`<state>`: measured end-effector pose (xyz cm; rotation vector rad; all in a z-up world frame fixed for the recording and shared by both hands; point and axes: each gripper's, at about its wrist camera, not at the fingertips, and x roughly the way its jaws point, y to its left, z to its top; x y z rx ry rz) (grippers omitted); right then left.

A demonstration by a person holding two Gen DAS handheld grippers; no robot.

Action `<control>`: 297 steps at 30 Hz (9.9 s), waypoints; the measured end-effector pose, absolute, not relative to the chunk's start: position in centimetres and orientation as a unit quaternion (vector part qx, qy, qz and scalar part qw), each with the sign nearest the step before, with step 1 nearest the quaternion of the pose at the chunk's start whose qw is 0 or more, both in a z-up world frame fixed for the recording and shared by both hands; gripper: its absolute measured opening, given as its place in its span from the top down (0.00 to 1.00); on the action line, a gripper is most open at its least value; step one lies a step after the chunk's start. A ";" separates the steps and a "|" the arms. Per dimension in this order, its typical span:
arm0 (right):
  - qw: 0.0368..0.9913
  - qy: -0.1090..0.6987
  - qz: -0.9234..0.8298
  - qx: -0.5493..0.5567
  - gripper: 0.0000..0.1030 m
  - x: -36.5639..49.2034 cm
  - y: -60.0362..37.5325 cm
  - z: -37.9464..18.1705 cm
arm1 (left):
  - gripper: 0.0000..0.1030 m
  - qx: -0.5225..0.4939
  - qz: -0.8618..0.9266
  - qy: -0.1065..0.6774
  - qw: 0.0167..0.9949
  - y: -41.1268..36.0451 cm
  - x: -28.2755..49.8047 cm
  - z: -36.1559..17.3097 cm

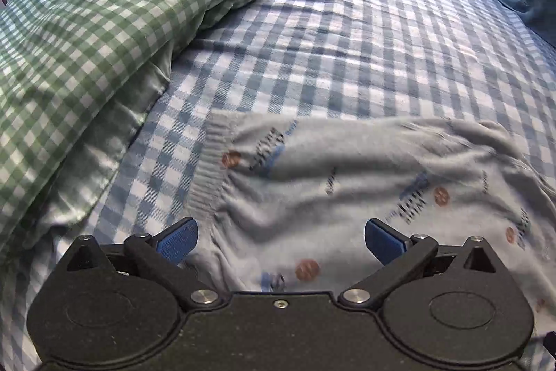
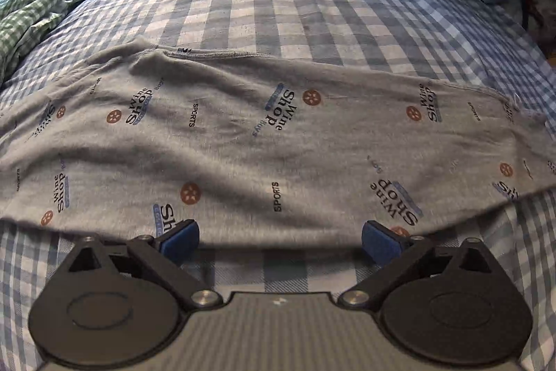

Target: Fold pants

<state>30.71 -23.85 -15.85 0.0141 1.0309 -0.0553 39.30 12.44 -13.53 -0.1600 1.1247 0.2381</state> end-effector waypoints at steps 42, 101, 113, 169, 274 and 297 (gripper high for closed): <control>0.911 0.391 -0.009 0.131 0.12 25.5 -62.1 -14.9 | 0.01 0.004 -0.111 0.553 0.826 -38.8 39.2 -9.5; 0.940 0.328 -0.007 -0.091 0.89 29.3 -54.7 -14.1 | 0.94 0.072 -0.217 0.636 0.737 -58.0 46.8 -13.3; 0.938 0.341 -0.018 -0.066 0.78 28.5 -55.2 -13.8 | 0.96 -0.023 -0.216 0.623 0.752 -54.7 46.6 -11.4; 0.887 0.366 0.180 -0.217 0.96 29.6 -19.3 -9.2 | 0.96 -0.165 -0.192 0.544 0.800 -7.7 43.1 -7.9; 0.862 0.434 0.110 -0.239 0.00 38.6 -10.4 -15.3 | 0.60 -0.295 0.159 0.448 0.829 23.1 35.9 -18.8; 0.874 0.428 0.120 -0.195 0.00 36.6 -14.4 -12.8 | 0.89 -0.243 0.175 0.435 0.849 19.8 36.6 -13.7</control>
